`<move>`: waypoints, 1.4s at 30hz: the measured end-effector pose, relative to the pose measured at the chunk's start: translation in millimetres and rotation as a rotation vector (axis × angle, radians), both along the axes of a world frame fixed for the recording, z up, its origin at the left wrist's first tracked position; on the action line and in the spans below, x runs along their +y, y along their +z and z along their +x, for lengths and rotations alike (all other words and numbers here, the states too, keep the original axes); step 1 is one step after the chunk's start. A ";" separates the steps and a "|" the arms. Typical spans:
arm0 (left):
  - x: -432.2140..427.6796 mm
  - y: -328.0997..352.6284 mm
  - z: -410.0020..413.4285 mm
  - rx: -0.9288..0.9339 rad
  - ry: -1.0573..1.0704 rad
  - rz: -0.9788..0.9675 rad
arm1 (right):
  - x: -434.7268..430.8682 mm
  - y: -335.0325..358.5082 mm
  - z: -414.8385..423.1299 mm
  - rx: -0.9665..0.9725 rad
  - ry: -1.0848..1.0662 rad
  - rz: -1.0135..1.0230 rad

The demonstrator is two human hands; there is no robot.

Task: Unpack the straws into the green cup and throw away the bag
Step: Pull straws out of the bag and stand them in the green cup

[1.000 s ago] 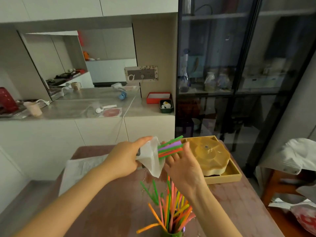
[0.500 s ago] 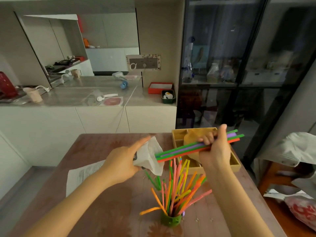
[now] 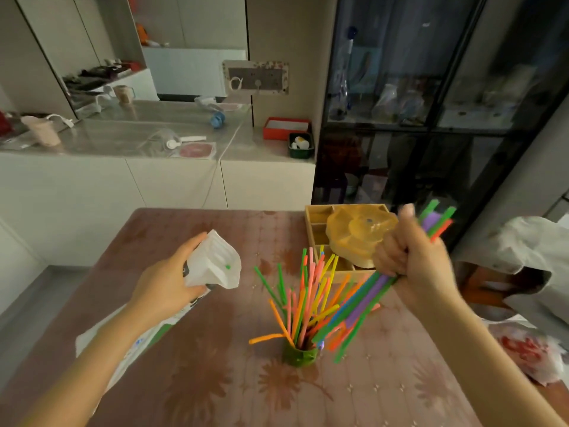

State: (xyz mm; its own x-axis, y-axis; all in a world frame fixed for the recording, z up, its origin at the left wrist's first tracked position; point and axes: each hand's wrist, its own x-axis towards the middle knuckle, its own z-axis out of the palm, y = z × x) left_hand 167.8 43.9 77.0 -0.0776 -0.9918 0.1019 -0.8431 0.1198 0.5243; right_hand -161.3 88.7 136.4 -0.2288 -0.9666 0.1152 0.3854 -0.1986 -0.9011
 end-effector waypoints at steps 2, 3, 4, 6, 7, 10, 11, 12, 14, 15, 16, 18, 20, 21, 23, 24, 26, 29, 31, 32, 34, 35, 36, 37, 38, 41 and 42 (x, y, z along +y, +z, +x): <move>2.1 -3.0 -1.0 -0.018 -0.005 0.007 | -1.5 -18.5 20.9 0.101 -0.001 0.017; 2.9 -4.1 -2.1 -0.018 -0.012 0.014 | -3.8 -27.1 29.4 0.142 -0.003 0.018; 3.4 -5.2 -3.3 -0.016 -0.021 0.020 | -7.2 -35.4 36.1 0.173 -0.005 0.020; 3.9 -7.3 -6.5 -0.024 -0.040 0.033 | -14.4 -48.7 46.6 0.221 -0.023 0.030; 3.9 -8.4 -8.2 -0.033 -0.049 0.038 | -17.5 -54.4 51.1 0.250 -0.037 0.034; 4.4 -10.4 -15.3 -0.067 -0.073 0.053 | -23.6 -70.3 62.5 0.324 -0.062 0.048; 4.1 -10.8 -17.5 -0.080 -0.083 0.055 | -24.3 -74.0 65.8 0.341 -0.064 0.055; 3.8 -11.2 -19.4 -0.087 -0.091 0.054 | -24.4 -76.7 68.5 0.358 -0.066 0.061; 2.0 -11.4 -22.3 -0.075 -0.100 0.049 | -25.2 -80.7 71.6 0.412 -0.070 0.065; 0.8 -11.3 -23.5 -0.063 -0.103 0.049 | -25.7 -81.3 72.9 0.461 -0.066 0.064; -0.6 -11.1 -24.6 -0.057 -0.104 0.048 | -25.7 -80.7 74.2 0.512 -0.053 0.067; -2.8 -10.4 -26.0 -0.065 -0.103 0.042 | -27.1 -81.9 72.9 0.595 -0.020 0.093; -4.6 -9.3 -27.0 -0.084 -0.104 0.038 | -28.8 -80.3 68.5 0.626 0.013 0.117; -5.3 -8.4 -27.3 -0.092 -0.109 0.036 | -30.1 -79.0 65.9 0.622 0.017 0.123; -6.2 -7.0 -28.2 -0.100 -0.115 0.030 | -31.9 -75.8 60.7 0.615 0.001 0.127; -6.7 -6.5 -28.5 -0.100 -0.117 0.028 | -32.0 -74.1 59.1 0.628 -0.012 0.126; -7.1 -5.7 -29.0 -0.103 -0.120 0.026 | -31.7 -73.5 57.5 0.720 -0.036 0.128; -6.9 -4.7 -30.5 -0.109 -0.128 0.017 | -31.2 -75.9 58.3 1.017 -0.054 0.152; -7.4 -3.9 -31.4 -0.111 -0.138 0.008 | -31.2 -74.9 57.0 1.091 -0.061 0.146; -7.6 -3.6 -31.5 -0.110 -0.144 0.003 | -30.7 -71.8 56.2 1.076 -0.058 0.145; -8.7 -2.8 -30.9 -0.110 -0.152 -0.006 | -30.7 -65.6 53.4 0.956 -0.055 0.132; -9.6 -2.4 -30.6 -0.112 -0.155 -0.012 | -31.4 -62.9 51.6 0.893 -0.080 0.100; -10.7 -1.6 -30.7 -0.113 -0.157 -0.020 | -31.8 -59.9 50.5 0.870 -0.129 0.043; -11.5 -0.7 -31.0 -0.114 -0.160 -0.028 | -32.5 -59.1 49.8 0.912 -0.184 -0.034; -12.5 0.3 -31.6 -0.115 -0.163 -0.036 | -33.3 -60.2 49.0 1.010 -0.209 -0.117; -16.3 2.9 -33.2 -0.116 -0.185 -0.066 | -36.7 -71.1 49.6 1.462 -0.062 -0.222; -17.3 4.1 -33.7 -0.110 -0.192 -0.078 | -37.2 -74.5 49.7 1.580 0.004 -0.207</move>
